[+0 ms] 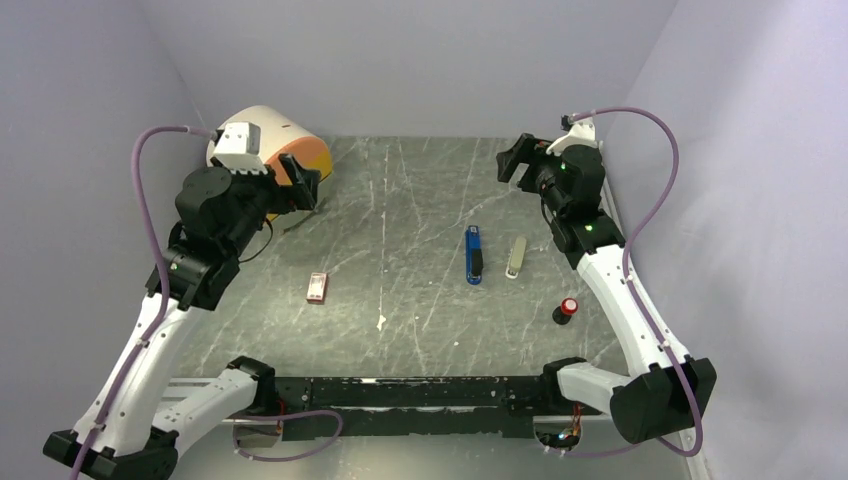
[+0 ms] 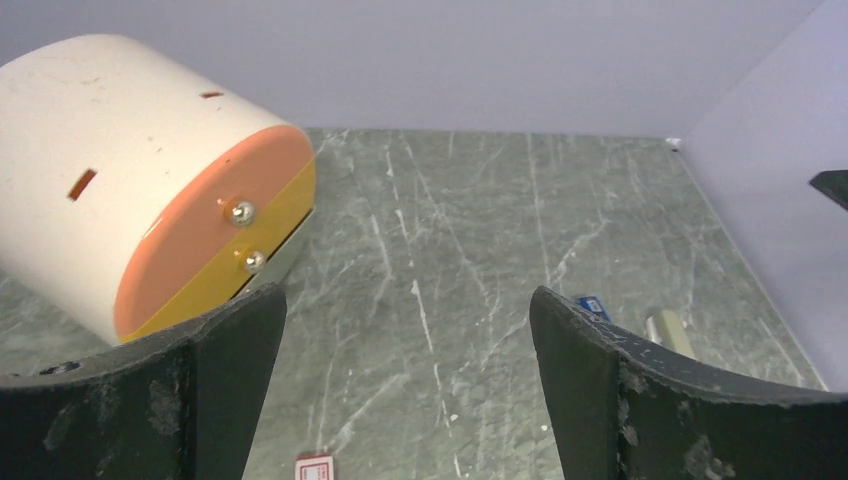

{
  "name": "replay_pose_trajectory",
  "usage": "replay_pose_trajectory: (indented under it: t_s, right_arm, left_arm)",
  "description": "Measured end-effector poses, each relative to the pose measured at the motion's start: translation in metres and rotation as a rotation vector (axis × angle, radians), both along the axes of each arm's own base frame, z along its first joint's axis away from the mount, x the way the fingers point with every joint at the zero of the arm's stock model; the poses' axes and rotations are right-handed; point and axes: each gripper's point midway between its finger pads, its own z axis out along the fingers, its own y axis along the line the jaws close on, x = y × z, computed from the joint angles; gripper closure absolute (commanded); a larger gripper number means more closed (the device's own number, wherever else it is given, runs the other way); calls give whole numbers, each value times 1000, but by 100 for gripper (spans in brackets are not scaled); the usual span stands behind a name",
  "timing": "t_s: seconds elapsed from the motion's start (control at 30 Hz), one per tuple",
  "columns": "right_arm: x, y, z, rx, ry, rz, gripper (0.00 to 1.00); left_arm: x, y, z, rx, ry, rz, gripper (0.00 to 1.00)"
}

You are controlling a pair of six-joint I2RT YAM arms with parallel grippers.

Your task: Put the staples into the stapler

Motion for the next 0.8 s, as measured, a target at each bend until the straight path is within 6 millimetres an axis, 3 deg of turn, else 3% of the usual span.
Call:
replay_pose_trajectory:
  t_s: [0.3,0.5,0.63,0.8]
  right_arm:
    - [-1,3,-2,-3,6,20,13]
    - [-4,15,-15,6,55,87,14]
    - [-14,25,-43,22,142,124,13]
    - [-35,53,-101,-59,326,159,14]
  left_arm:
    - [-12,-23,3,-46,-50,-147,3]
    - [-26,-44,8,-74,-102,-289,3]
    - [-27,-55,0,-89,-89,-346,6]
    - [-22,-72,-36,-89,8,-424,9]
